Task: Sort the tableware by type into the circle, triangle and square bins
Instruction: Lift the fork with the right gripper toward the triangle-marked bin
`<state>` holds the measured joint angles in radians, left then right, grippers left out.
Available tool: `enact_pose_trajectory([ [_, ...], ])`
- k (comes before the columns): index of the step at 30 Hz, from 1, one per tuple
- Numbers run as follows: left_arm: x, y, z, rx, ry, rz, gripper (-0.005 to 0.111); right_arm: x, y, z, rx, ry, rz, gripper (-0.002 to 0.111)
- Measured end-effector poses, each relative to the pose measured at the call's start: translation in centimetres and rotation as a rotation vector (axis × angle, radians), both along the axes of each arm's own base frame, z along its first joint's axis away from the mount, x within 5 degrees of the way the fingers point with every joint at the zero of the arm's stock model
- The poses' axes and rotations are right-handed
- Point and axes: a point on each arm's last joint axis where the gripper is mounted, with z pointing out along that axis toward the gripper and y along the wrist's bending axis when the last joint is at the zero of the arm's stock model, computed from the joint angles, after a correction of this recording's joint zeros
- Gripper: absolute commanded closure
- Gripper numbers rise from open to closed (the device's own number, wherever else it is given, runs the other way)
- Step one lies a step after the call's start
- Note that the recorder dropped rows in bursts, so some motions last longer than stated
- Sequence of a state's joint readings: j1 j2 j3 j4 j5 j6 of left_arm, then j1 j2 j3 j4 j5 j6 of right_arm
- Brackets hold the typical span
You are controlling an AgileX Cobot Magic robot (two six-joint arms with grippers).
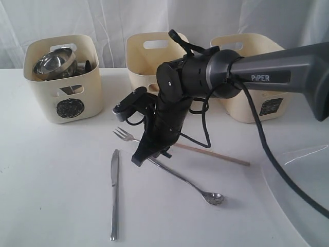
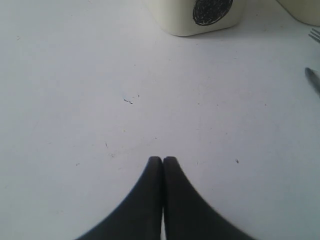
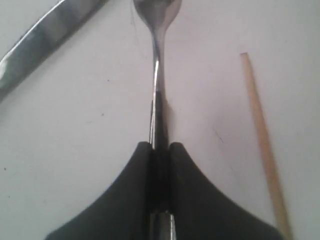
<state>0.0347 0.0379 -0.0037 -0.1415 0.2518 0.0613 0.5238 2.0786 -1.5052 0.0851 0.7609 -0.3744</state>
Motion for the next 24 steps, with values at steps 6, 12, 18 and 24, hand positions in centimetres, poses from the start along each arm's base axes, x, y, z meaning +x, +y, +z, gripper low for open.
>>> enact_pose_trajectory([
  [6,0.0,0.0,0.0,0.000,0.000,0.000,0.107,-0.1,-0.1,0.2,-0.009,0.009,-0.006,0.108],
  [12,0.0,0.0,0.0,0.000,0.000,0.000,0.107,-0.1,-0.2,4.2,0.073,-0.122,-0.039,0.108],
  [18,0.0,0.0,0.0,0.000,0.000,0.000,0.107,1.3,-0.6,11.7,0.401,-0.485,-0.226,0.108],
  [24,0.0,0.0,0.0,0.000,0.000,0.000,0.107,4.1,-1.7,14.8,0.684,-0.840,-0.323,0.108],
])
